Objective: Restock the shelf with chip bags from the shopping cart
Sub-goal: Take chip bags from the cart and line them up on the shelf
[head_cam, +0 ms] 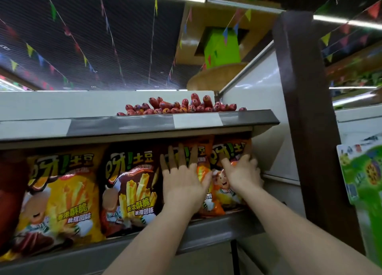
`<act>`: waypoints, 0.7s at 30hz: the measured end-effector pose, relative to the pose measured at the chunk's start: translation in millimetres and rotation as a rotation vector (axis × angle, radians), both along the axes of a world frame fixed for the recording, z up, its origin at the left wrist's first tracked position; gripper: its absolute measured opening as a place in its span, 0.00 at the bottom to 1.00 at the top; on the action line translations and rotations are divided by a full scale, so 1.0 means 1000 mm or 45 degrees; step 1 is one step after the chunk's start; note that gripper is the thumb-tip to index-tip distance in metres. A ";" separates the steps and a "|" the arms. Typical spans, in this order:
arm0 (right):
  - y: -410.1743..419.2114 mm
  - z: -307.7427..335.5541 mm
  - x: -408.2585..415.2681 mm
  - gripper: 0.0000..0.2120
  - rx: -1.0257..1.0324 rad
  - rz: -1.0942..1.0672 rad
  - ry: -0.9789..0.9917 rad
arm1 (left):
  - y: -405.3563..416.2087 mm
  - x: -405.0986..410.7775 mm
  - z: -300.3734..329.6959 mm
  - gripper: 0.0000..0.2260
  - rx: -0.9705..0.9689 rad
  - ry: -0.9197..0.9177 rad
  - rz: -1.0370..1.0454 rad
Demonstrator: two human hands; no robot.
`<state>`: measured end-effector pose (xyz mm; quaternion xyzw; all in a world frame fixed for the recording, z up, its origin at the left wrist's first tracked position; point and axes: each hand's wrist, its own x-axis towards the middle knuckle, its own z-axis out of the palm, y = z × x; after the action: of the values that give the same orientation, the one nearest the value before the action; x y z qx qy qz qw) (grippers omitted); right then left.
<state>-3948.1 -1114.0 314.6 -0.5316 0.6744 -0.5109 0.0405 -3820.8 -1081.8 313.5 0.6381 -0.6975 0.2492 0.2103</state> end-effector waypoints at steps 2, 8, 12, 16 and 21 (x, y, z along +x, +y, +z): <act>0.001 -0.003 -0.002 0.31 -0.031 0.011 0.008 | -0.002 0.001 -0.001 0.28 -0.006 0.016 -0.016; 0.014 -0.006 -0.005 0.35 -0.079 0.004 0.113 | 0.004 0.005 -0.003 0.27 -0.121 -0.046 -0.037; 0.015 -0.022 -0.002 0.32 -0.121 -0.051 0.537 | 0.001 0.010 -0.008 0.26 -0.376 -0.161 -0.077; 0.006 -0.023 -0.001 0.29 -0.100 -0.095 0.652 | -0.009 0.010 -0.012 0.26 -0.169 -0.092 -0.185; 0.003 -0.022 -0.002 0.29 -0.077 -0.107 0.689 | -0.013 0.007 -0.010 0.26 -0.136 -0.100 -0.193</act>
<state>-3949.8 -1110.7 292.5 -0.6212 0.6666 -0.3715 -0.1782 -3813.8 -1095.0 303.3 0.5609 -0.7373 0.2945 0.2348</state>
